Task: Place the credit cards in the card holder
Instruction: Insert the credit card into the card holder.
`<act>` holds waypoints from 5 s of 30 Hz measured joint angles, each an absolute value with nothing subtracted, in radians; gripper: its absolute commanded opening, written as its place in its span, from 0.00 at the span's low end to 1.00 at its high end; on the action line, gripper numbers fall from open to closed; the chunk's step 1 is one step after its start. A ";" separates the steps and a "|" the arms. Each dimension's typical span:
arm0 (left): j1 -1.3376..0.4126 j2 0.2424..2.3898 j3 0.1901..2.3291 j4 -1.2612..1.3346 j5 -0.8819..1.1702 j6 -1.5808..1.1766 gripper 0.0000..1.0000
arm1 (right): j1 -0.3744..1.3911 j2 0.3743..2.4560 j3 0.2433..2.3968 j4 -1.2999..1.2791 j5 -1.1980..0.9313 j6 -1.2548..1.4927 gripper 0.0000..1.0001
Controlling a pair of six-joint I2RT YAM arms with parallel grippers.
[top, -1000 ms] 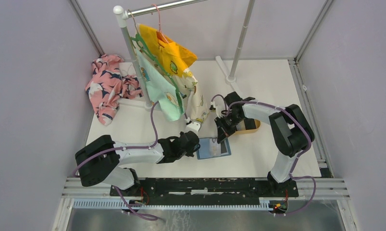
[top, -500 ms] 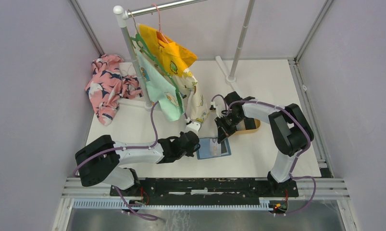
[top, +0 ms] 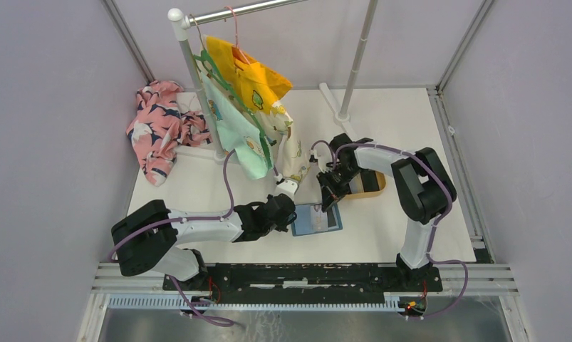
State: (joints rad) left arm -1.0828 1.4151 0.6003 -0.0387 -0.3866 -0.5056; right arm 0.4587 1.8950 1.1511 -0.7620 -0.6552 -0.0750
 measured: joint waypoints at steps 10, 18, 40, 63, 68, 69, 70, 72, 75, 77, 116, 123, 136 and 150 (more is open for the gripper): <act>-1.083 1.418 0.600 -0.019 -0.382 -0.485 0.09 | 0.476 1.934 1.201 -0.799 -0.656 -0.076 0.02; -1.083 1.425 0.600 -0.017 -0.381 -0.484 0.28 | 0.478 1.967 1.225 -0.807 -0.696 -0.081 0.09; -1.084 1.268 0.590 0.110 -0.091 -0.566 0.35 | 0.478 1.975 1.231 -0.806 -0.731 -0.125 0.19; -1.201 1.737 0.980 0.009 -0.250 -0.602 0.14 | 0.477 1.980 1.233 -0.806 -0.742 -0.138 0.19; -1.202 1.799 1.052 -0.052 -0.294 -0.602 0.14 | 0.477 1.980 1.234 -0.806 -0.743 -0.139 0.20; -1.202 1.806 1.059 -0.059 -0.306 -0.602 0.14 | 0.477 1.980 1.234 -0.806 -0.743 -0.140 0.20; -1.202 1.811 1.064 -0.067 -0.315 -0.602 0.14 | 0.477 1.981 1.234 -0.806 -0.744 -0.140 0.20; -1.203 1.821 1.072 -0.083 -0.336 -0.602 0.15 | 0.477 1.981 1.234 -0.806 -0.746 -0.140 0.22; -1.204 1.832 1.081 -0.111 -0.368 -0.602 0.18 | 0.477 1.982 1.234 -0.806 -0.751 -0.140 0.25; -1.206 1.838 1.088 -0.123 -0.387 -0.603 0.20 | 0.478 1.982 1.234 -0.805 -0.756 -0.140 0.27; -1.219 1.773 1.015 -0.199 -0.513 -0.617 0.27 | 0.489 1.970 1.306 -0.879 -0.765 -0.310 0.52; -1.217 1.739 1.002 -0.180 -0.476 -0.617 0.13 | 0.488 1.967 1.306 -0.898 -0.767 -0.321 0.52; -1.217 1.780 1.020 -0.196 -0.472 -0.617 0.05 | 0.489 1.967 1.306 -0.898 -0.767 -0.328 0.51; -1.217 1.766 1.021 -0.258 -0.495 -0.620 0.03 | 0.489 1.966 1.306 -0.900 -0.771 -0.329 0.51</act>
